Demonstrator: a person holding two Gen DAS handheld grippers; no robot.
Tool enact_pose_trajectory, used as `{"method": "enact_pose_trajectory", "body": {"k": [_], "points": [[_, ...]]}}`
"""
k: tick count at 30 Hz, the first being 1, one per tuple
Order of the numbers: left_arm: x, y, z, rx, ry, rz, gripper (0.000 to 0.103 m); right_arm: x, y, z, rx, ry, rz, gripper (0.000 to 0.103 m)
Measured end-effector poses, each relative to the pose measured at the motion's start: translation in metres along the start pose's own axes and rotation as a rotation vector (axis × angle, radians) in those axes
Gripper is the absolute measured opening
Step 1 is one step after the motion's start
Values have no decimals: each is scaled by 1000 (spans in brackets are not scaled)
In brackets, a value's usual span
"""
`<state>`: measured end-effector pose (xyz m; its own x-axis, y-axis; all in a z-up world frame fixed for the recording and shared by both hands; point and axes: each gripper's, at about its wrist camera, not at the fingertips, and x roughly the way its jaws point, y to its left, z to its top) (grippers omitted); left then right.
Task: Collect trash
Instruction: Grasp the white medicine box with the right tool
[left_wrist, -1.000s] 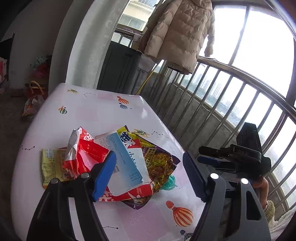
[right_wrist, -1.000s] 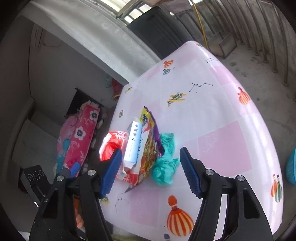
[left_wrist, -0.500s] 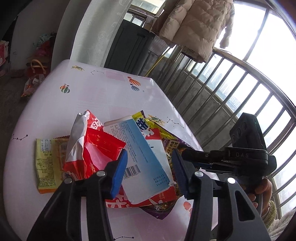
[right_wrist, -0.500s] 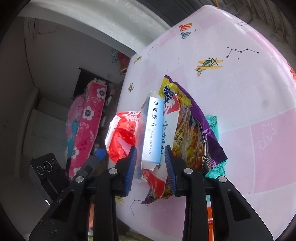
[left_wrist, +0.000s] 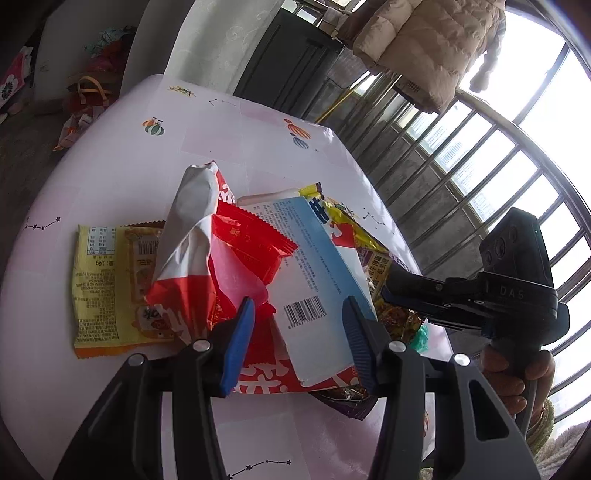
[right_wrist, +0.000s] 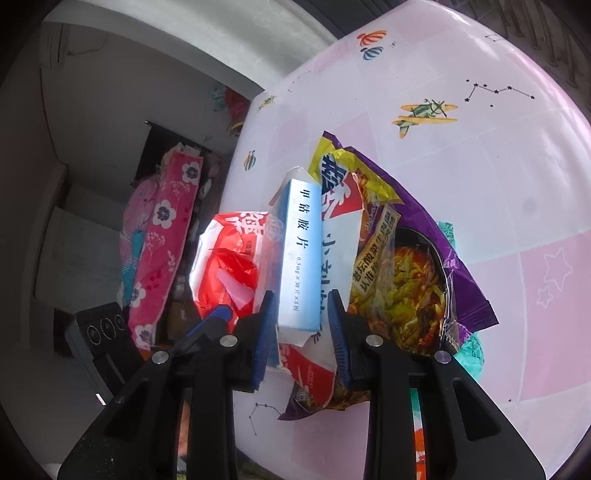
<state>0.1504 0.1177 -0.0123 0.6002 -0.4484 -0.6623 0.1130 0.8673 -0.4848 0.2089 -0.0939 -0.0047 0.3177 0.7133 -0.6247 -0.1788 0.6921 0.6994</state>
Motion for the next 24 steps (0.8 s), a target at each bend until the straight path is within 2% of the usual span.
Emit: {"method": "enact_pose_trajectory", "body": {"k": [6, 15, 24], "points": [[-16, -2, 0, 54, -73, 61, 48, 18, 11, 5, -44, 39, -22, 30], [-2, 17, -5, 27, -35, 157, 48, 49, 16, 3, -77, 133, -65, 32], [7, 45, -4, -84, -25, 115, 46, 66, 13, -3, -60, 195, -42, 32]]}}
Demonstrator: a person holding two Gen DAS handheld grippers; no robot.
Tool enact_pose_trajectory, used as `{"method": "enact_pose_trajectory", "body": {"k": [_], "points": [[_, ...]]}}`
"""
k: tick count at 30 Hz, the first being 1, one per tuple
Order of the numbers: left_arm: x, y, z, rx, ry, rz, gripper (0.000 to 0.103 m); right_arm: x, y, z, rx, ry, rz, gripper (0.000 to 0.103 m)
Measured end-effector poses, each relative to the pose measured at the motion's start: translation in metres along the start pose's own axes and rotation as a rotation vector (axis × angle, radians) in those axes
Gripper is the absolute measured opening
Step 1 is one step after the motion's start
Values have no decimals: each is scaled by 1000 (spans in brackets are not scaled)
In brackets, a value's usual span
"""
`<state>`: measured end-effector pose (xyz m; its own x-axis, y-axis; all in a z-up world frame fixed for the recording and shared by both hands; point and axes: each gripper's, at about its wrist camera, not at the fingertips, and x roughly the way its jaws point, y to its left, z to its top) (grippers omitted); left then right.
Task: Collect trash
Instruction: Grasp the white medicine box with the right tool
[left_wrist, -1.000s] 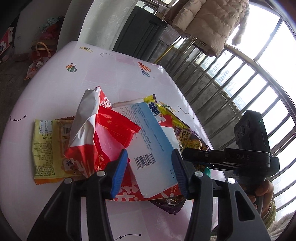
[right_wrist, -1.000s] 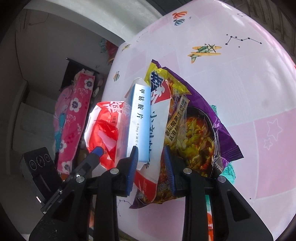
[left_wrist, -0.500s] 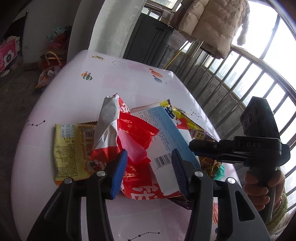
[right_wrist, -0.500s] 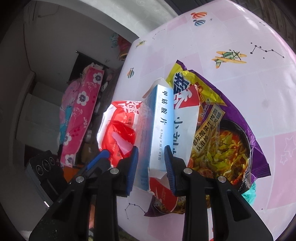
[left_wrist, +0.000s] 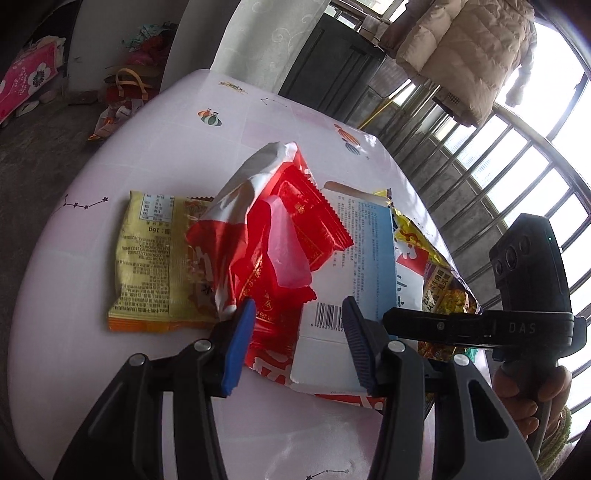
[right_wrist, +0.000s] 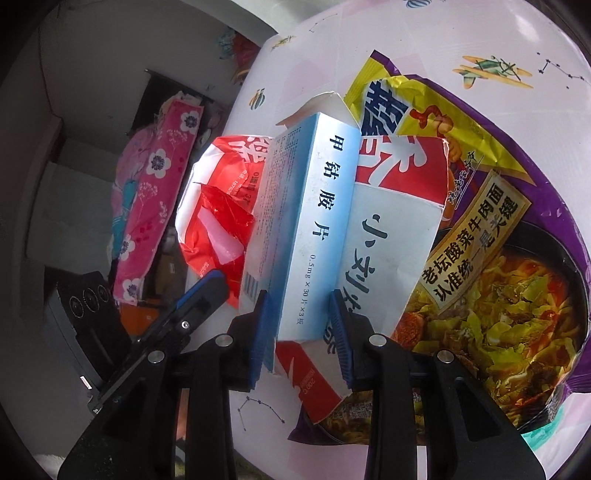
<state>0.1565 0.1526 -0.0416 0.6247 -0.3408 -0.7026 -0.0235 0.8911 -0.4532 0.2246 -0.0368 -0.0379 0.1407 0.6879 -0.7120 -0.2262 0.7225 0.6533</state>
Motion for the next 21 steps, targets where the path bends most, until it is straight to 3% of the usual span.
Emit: {"method": "enact_pose_trajectory", "body": {"k": [3, 8, 15, 21], "points": [[8, 8, -1, -47, 21, -30, 38, 1, 0, 0, 4, 5, 14, 33], [13, 17, -4, -148, 44, -146, 27, -2, -6, 1, 39, 6, 51, 31], [-1, 6, -13, -151, 72, -208, 26, -28, -13, -8, 49, -2, 85, 24], [-31, -21, -34, -94, 96, -278, 25, -58, -12, -39, 37, -6, 117, 22]]}}
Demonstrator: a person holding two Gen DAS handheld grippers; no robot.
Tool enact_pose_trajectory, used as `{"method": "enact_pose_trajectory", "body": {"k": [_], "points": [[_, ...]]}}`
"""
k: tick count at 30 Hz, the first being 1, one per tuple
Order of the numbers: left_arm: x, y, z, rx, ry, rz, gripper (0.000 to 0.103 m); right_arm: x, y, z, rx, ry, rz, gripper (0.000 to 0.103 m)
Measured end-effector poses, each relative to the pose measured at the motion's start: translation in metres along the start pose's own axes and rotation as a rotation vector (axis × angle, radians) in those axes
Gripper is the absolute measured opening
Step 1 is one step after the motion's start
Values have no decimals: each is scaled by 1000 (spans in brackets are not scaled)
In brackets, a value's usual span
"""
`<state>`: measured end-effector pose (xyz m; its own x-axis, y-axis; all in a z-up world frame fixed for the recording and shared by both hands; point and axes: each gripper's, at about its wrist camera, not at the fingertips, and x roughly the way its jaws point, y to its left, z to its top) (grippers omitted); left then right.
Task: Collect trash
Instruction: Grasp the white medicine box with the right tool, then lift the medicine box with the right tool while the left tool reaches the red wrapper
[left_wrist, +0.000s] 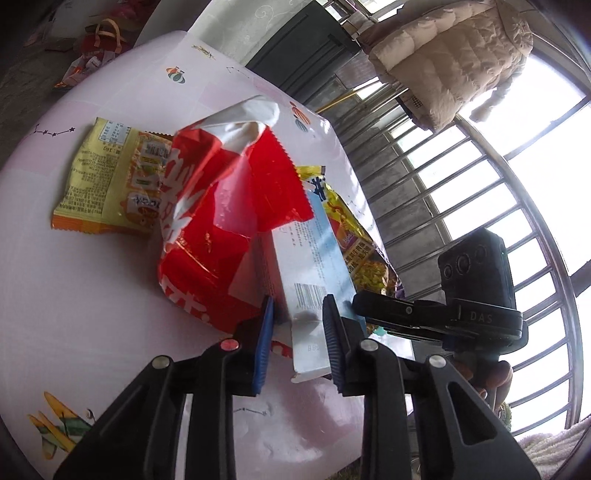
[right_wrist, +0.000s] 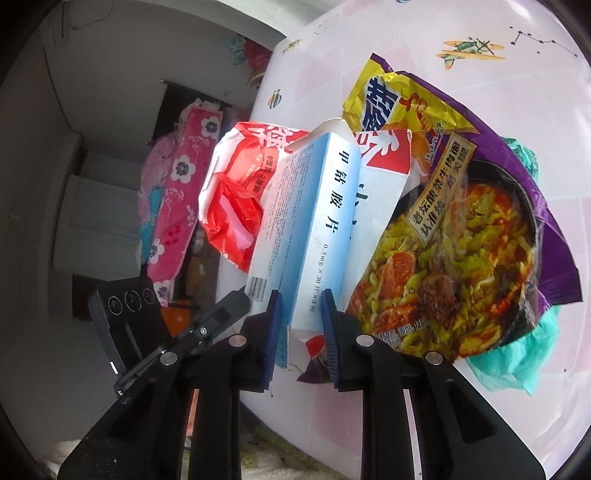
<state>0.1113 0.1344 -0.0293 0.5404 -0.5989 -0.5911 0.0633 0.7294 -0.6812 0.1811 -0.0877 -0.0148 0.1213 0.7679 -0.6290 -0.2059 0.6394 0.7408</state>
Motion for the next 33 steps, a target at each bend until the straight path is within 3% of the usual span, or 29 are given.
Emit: {"method": "enact_pose_trajectory", "body": {"k": [10, 12, 15, 18, 23, 26, 31, 33], "points": [[-5, -39, -62, 107, 167, -77, 25, -28, -21, -74, 29, 31, -46, 22], [-5, -41, -70, 121, 180, -64, 25, -28, -27, -80, 37, 15, -73, 22], [-9, -36, -71, 120, 151, -14, 26, -26, -36, -79, 66, -17, -109, 24], [-18, -22, -66, 102, 97, 29, 26, -26, -43, -77, 91, -38, -88, 31], [-20, -4, -55, 52, 61, 68, 26, -30, -43, -68, 65, -66, -60, 53], [-14, -2, -52, 55, 66, 60, 26, -27, -48, -65, 48, -45, -6, 60], [4, -4, -53, 52, 118, 35, 26, 2, -46, -56, 53, 43, 78, 60], [7, -4, -55, 50, 134, 18, 26, 5, -39, -58, 22, 65, 75, 55]]}}
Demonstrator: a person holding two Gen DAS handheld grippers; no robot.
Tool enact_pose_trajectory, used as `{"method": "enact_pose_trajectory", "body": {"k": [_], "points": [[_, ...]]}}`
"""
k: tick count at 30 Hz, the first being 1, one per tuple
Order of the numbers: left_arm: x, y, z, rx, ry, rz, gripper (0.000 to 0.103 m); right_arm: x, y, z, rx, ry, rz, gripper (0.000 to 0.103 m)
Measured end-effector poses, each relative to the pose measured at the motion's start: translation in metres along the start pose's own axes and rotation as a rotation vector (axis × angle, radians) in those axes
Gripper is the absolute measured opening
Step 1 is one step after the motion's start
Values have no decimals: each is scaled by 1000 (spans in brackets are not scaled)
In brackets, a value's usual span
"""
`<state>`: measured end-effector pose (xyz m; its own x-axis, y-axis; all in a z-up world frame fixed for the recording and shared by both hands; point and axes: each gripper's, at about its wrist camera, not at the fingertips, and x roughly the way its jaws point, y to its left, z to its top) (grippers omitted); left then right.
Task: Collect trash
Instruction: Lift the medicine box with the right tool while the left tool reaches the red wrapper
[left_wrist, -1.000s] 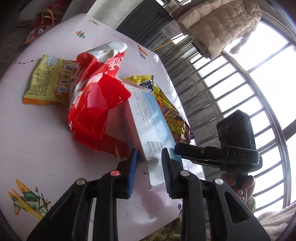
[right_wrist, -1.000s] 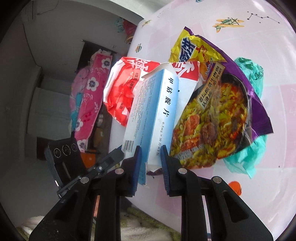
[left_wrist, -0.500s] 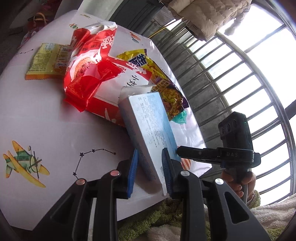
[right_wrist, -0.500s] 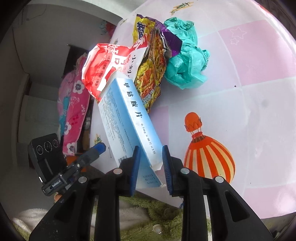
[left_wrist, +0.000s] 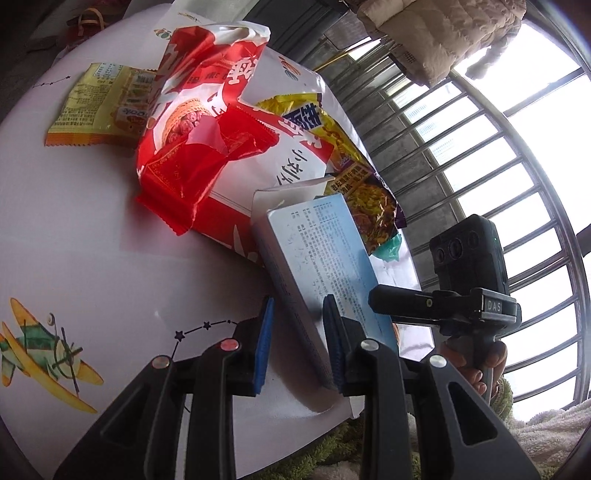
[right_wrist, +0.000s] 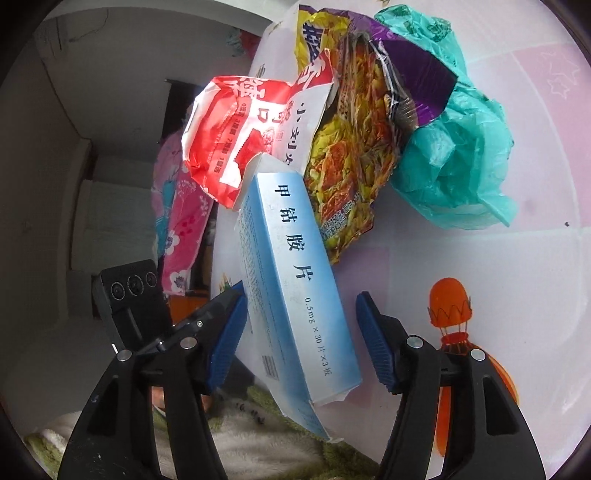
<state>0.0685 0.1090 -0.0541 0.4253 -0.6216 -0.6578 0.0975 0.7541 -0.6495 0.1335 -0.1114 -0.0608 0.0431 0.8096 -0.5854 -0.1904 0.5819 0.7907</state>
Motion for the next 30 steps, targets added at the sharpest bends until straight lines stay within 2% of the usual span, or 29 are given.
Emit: {"method": "enact_pose_trajectory", "body": {"k": [2, 7, 10, 13, 16, 20, 23, 25, 28, 30], "points": [[1, 0, -1, -5, 10, -25, 26, 7, 6, 1, -14, 17, 2, 40], [-10, -9, 2, 21, -3, -57, 26, -3, 16, -5, -32, -17, 26, 35], [-19, -20, 10, 73, -41, -51, 26, -17, 23, -4, -35, -65, 47, 33], [-26, -29, 22, 143, -92, -5, 27, -31, 27, 1, -25, -125, 53, 32], [-26, -36, 37, 209, -139, 91, 28, -46, 25, 15, -10, -181, 63, 30], [-20, -36, 56, 263, -202, 219, 37, -53, 24, 30, 9, -241, 59, 28], [-14, -29, 68, 290, -216, 276, 40, -53, 26, 41, 12, -284, 40, 28], [-8, -25, 72, 276, -187, 285, 40, -53, 28, 44, 11, -309, 22, 28], [-2, -22, 69, 247, -152, 220, 40, -57, 29, 45, 7, -358, -28, 28], [3, -25, 63, 263, -149, 237, 40, -58, 31, 46, -9, -394, -58, 28]]}}
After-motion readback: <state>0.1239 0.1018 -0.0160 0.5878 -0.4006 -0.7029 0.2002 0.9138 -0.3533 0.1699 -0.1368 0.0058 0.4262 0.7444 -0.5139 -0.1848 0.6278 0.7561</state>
